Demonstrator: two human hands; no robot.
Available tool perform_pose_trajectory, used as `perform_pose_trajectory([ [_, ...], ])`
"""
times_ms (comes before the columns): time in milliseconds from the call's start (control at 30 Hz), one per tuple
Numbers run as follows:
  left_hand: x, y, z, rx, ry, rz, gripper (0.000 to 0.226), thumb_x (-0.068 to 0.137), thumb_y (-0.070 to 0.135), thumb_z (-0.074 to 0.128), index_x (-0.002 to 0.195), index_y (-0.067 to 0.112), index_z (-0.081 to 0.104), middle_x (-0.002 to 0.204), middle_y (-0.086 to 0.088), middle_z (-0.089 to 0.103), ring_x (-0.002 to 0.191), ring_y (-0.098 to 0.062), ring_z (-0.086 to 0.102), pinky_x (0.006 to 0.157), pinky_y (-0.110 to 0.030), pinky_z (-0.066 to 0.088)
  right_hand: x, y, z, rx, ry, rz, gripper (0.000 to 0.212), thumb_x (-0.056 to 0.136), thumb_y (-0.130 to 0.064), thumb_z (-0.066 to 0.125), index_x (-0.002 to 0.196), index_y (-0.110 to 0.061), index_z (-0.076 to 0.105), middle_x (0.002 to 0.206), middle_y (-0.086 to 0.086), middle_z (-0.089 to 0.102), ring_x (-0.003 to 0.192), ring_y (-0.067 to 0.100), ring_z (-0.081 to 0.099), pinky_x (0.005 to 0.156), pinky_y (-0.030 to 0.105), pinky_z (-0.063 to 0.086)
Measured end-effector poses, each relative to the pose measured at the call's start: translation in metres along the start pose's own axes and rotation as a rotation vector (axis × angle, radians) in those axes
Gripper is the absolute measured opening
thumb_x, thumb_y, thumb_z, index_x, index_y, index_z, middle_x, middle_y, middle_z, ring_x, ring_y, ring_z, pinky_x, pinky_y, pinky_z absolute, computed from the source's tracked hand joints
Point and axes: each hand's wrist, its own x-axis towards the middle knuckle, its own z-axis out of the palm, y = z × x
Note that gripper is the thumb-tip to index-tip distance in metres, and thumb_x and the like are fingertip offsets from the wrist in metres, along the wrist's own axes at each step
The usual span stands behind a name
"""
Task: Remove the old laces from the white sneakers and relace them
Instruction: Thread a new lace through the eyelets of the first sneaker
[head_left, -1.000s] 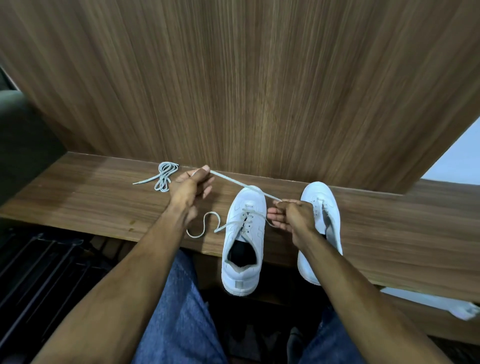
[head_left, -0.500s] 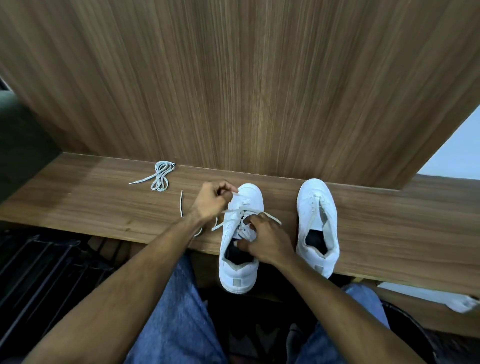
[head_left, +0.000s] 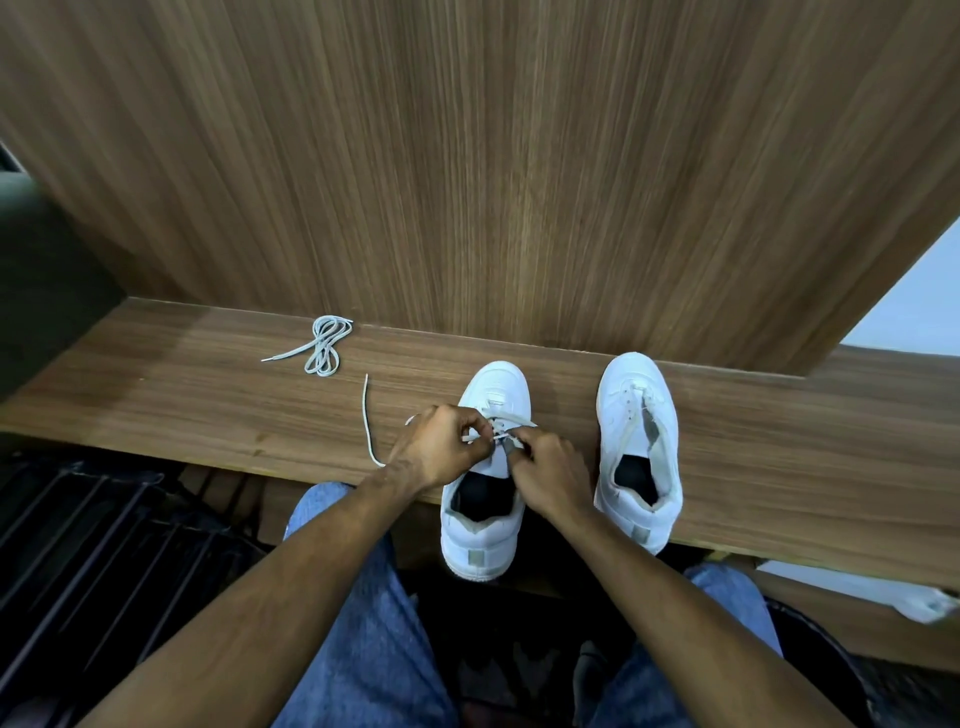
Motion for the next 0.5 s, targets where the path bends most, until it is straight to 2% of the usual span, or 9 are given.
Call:
perform_pose_trajectory([
  [33, -0.002, 0.004, 0.0, 0.07, 0.017, -0.004, 0.01, 0.076, 0.035, 0.061, 0.082, 0.036, 0.069, 0.064, 0.011, 0.059, 0.073, -0.017, 0.061, 0.069, -0.027, 0.043, 0.001, 0.001, 0.0, 0.044, -0.002, 0.032, 0.025, 0.092, -0.024, 0.05, 0.11, -0.023, 0.068, 0.112, 0.005, 0.069, 0.108, 0.031, 0.059, 0.084, 0.036, 0.047],
  [100, -0.007, 0.013, -0.001, 0.217, 0.046, -0.017, 0.016, 0.083, 0.035, 0.059, 0.096, 0.035, 0.069, 0.081, 0.004, 0.067, 0.088, -0.022, 0.062, 0.074, -0.028, 0.039, 0.004, 0.005, 0.001, 0.139, -0.015, 0.091, 0.023, 0.088, -0.02, 0.053, 0.103, -0.02, 0.071, 0.101, 0.005, 0.072, 0.1, 0.03, 0.062, 0.081, 0.036, 0.049],
  [167, -0.01, 0.016, 0.001, 0.309, 0.064, -0.024, 0.024, 0.087, 0.038, 0.055, 0.109, 0.038, 0.066, 0.102, -0.002, 0.07, 0.101, -0.026, 0.061, 0.081, -0.031, 0.041, 0.006, 0.007, 0.001, 0.237, -0.022, 0.127, 0.02, 0.085, -0.015, 0.054, 0.093, -0.016, 0.072, 0.09, 0.005, 0.072, 0.092, 0.028, 0.065, 0.077, 0.037, 0.05],
  [233, -0.011, 0.017, 0.002, 0.349, 0.057, -0.036, 0.028, 0.09, 0.04, 0.052, 0.116, 0.039, 0.063, 0.111, -0.007, 0.068, 0.107, -0.029, 0.06, 0.086, -0.034, 0.041, 0.008, 0.008, 0.001, 0.314, -0.028, 0.137, 0.02, 0.083, -0.011, 0.055, 0.089, -0.014, 0.074, 0.087, 0.006, 0.073, 0.089, 0.026, 0.066, 0.078, 0.037, 0.049],
  [500, -0.009, 0.021, 0.008, 0.349, 0.063, -0.072, 0.022, 0.092, 0.045, 0.052, 0.108, 0.036, 0.064, 0.105, -0.006, 0.07, 0.105, -0.029, 0.06, 0.085, -0.035, 0.041, 0.011, 0.014, 0.004, 0.52, -0.041, 0.176, 0.019, 0.08, -0.002, 0.054, 0.077, -0.008, 0.072, 0.076, 0.007, 0.071, 0.072, 0.016, 0.06, 0.074, 0.037, 0.05],
])
